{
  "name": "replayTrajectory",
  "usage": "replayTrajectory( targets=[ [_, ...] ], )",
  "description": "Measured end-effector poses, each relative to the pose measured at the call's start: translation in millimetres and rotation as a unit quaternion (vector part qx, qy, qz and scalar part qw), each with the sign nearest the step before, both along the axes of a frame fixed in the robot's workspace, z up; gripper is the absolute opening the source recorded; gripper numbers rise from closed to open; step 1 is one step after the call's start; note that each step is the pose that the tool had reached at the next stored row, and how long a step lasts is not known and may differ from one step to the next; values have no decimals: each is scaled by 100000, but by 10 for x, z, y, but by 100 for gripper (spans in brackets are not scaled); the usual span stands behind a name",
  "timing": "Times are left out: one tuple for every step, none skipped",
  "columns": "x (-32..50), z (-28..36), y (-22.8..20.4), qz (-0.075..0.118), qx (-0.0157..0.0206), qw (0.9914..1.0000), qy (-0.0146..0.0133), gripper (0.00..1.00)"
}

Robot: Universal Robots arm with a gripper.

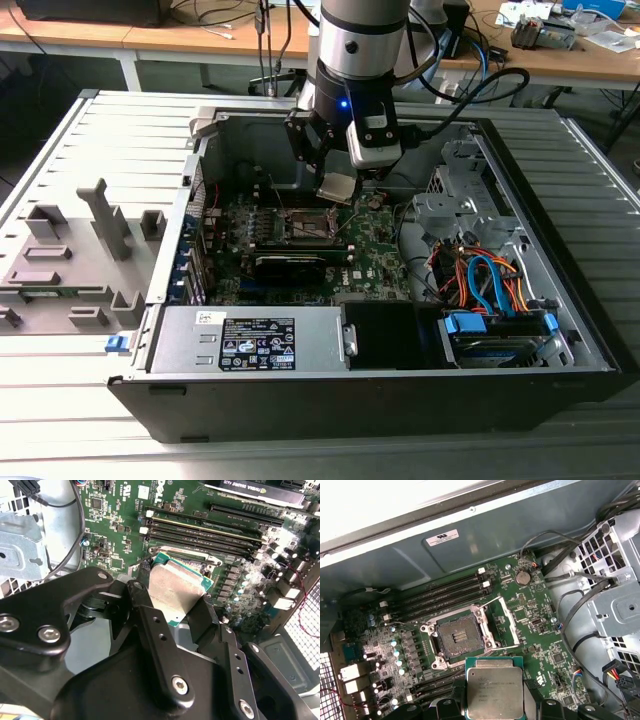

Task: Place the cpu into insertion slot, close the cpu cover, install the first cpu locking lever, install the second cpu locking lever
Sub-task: 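Place the cpu into insertion slot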

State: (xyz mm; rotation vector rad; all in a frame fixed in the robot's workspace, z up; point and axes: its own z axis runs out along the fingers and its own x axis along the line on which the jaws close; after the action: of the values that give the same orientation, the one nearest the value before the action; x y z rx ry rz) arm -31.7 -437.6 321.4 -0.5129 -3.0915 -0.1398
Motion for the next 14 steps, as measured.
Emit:
replayTrajectory(
  targets=[
    [0, 0, 0, -73, 1, 100000, 2, 55],
    [0, 0, 0, -138, 1, 100000, 2, 55],
    [0, 0, 0, -174, 1, 100000, 3, 55],
    [0, 0, 0, -234, 0, 100000, 2, 55],
    [0, 0, 0, -274, 1, 100000, 1, 55],
    [0, 0, 0, -309, 1, 100000, 1, 55],
    [0, 0, 0, -367, 1, 99999, 1, 55],
    [0, 0, 0, -403, -2, 99999, 1, 55],
    [0, 0, 0, -507, -2, 99999, 2, 55],
    [0, 0, 0, -574, 1, 99998, 1, 55],
    [0, 0, 0, -616, 2, 99998, 2, 55],
    [0, 0, 0, -663, 3, 99998, 2, 55],
    [0, 0, 0, -708, -1, 99997, 2, 55],
    [0, 0, 0, -747, 0, 99997, 2, 55]
  ],
)
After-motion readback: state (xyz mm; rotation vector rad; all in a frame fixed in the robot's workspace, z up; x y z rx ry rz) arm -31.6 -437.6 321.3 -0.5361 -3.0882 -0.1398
